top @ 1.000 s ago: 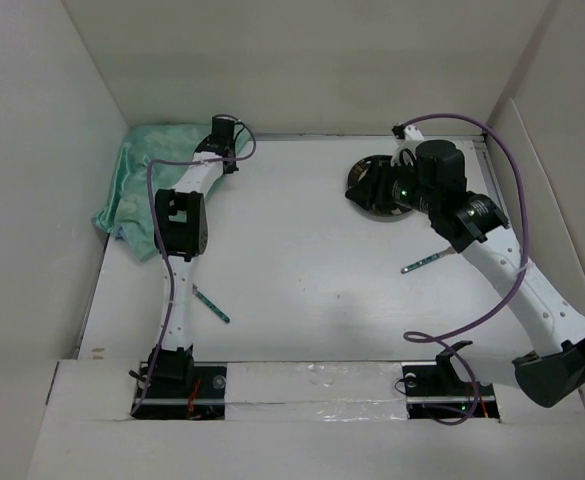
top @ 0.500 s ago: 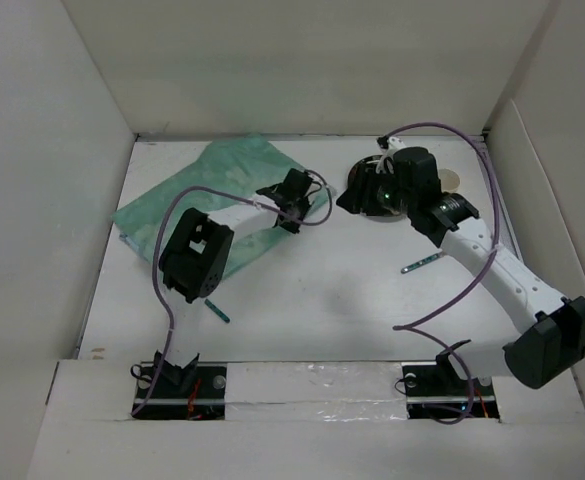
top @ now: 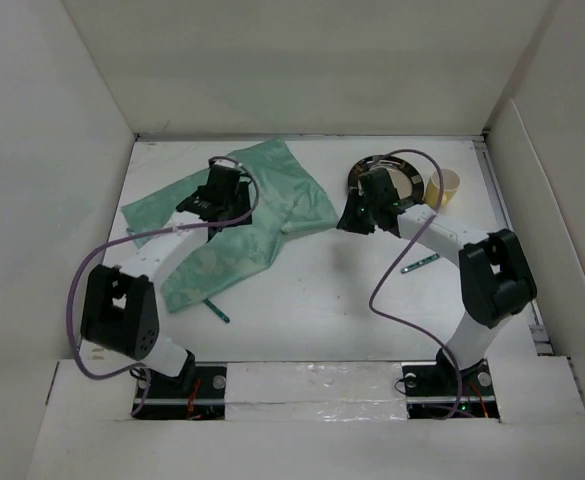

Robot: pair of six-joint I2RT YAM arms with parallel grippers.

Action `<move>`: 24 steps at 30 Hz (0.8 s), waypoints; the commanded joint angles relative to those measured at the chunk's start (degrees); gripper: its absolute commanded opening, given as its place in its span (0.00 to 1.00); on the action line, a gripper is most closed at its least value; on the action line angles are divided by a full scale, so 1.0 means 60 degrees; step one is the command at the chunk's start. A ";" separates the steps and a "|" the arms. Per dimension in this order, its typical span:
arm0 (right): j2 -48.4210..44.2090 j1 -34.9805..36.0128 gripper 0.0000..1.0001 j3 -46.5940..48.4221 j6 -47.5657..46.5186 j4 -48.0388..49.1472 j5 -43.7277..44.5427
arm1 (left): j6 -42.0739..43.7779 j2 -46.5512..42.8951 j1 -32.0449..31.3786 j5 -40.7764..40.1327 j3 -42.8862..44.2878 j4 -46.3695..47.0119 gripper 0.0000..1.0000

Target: Set the dinner table for one person

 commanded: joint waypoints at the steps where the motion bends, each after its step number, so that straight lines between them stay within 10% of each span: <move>1: 0.0517 -0.0151 0.31 0.0372 0.0682 0.0960 -0.0069 | -0.1885 -0.1133 0.0238 0.0360 -0.1452 -0.0152 0.60; 7: 0.0913 0.0142 0.64 0.0665 0.0770 0.0903 0.0412 | -0.2945 -0.3110 0.0325 -0.0308 -0.2671 -0.0698 0.62; 24: 0.2013 -0.0034 0.66 0.1222 0.1665 0.1284 0.0868 | -1.0761 -0.6742 0.2345 0.0827 -0.5218 -0.5304 0.48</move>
